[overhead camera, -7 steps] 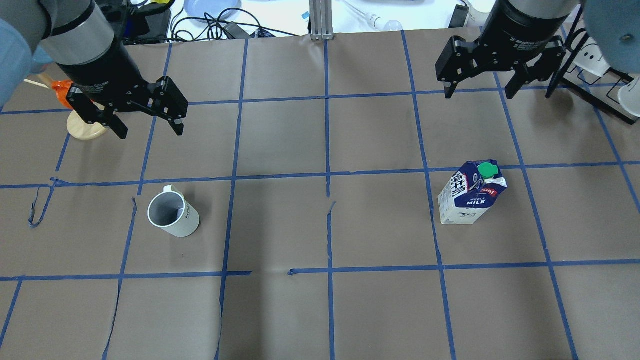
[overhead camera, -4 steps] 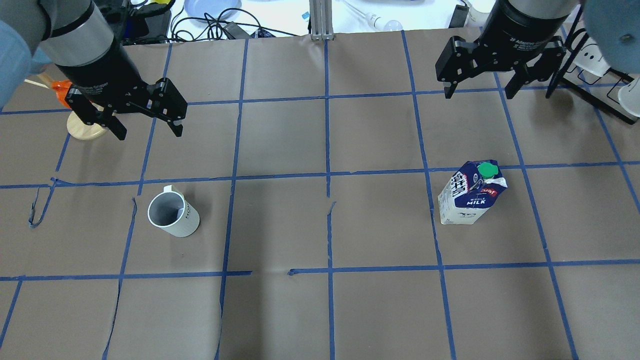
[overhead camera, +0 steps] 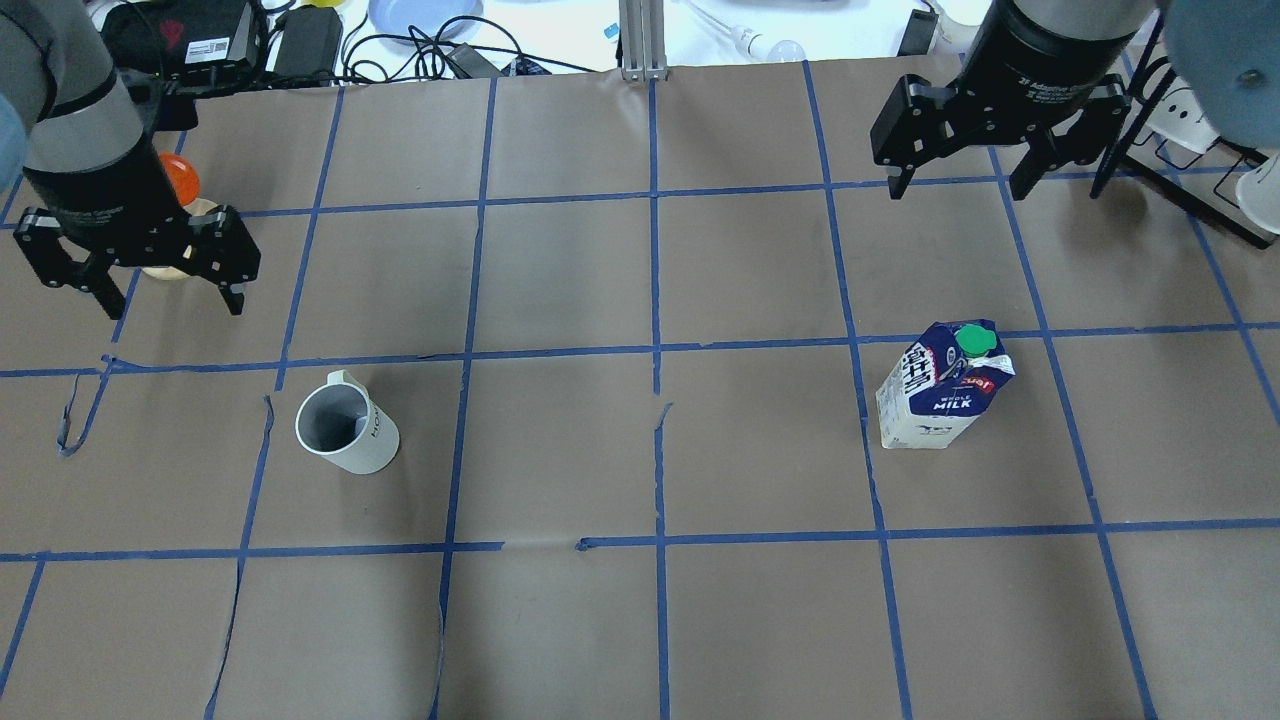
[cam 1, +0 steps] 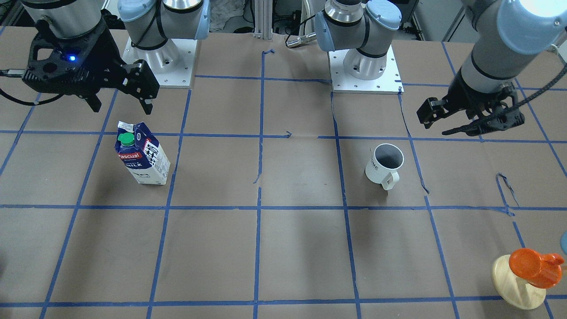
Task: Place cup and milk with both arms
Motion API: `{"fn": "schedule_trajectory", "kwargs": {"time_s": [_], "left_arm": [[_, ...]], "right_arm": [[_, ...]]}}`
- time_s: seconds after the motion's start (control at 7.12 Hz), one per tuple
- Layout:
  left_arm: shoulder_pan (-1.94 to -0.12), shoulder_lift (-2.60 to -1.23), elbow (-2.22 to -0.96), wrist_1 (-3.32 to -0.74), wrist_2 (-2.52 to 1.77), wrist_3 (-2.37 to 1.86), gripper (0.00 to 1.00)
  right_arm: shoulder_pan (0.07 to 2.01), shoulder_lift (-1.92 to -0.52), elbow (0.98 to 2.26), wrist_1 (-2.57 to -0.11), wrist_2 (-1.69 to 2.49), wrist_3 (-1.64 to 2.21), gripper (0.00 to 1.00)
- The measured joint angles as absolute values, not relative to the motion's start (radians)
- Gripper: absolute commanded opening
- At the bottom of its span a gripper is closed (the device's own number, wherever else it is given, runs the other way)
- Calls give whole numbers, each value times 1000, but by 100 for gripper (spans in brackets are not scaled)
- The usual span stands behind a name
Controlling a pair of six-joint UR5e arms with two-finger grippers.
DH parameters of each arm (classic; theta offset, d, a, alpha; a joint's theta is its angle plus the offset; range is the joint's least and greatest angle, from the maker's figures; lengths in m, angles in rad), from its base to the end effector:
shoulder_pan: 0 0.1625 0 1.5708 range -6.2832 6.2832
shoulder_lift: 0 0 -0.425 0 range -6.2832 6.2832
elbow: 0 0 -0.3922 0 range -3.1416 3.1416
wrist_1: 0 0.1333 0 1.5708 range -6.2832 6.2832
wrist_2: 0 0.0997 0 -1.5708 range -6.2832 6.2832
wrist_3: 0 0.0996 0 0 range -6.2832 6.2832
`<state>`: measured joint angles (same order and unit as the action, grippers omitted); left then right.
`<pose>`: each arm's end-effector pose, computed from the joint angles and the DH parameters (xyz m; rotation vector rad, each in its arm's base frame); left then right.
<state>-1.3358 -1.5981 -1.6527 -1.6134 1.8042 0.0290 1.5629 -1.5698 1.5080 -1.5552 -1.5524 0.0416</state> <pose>0.0058 -0.4977 0.4337 -0.2742 2.9059 0.2651 0.1312 -0.4971 0.5168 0.0766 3.1207 -0.0716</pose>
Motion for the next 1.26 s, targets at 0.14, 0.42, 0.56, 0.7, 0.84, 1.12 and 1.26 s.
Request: {"fn": "schedule_trajectory", "kwargs": {"time_s": [0.14, 0.42, 0.56, 0.7, 0.84, 1.12, 1.26], "left_arm": [[-1301, -1604, -1709, -1529, 1757, 34, 100], [-1282, -1612, -1838, -1368, 1638, 64, 100], [-1280, -1618, -1891, -1335, 1633, 74, 100], [-1279, -1626, -1920, -1323, 1649, 86, 100], [-1278, -1635, -1935, -1317, 1648, 137, 100], [-1277, -1659, -1966, -1296, 1612, 268, 100], [-1276, -1674, -1989, -1263, 1607, 292, 100]], "right_arm": [[1562, -1569, 1509, -1554, -1552, 41, 100], [1562, -1569, 1512, -1553, -1552, 41, 100], [1563, -1569, 1517, -1553, -1552, 41, 100], [1561, -1569, 1527, -1553, -1552, 34, 100], [1557, -1569, 1543, -1556, -1553, 4, 100], [1550, -1571, 1585, -1554, -1563, -78, 100], [1542, -1572, 1611, -1557, -1573, -93, 100]]}}
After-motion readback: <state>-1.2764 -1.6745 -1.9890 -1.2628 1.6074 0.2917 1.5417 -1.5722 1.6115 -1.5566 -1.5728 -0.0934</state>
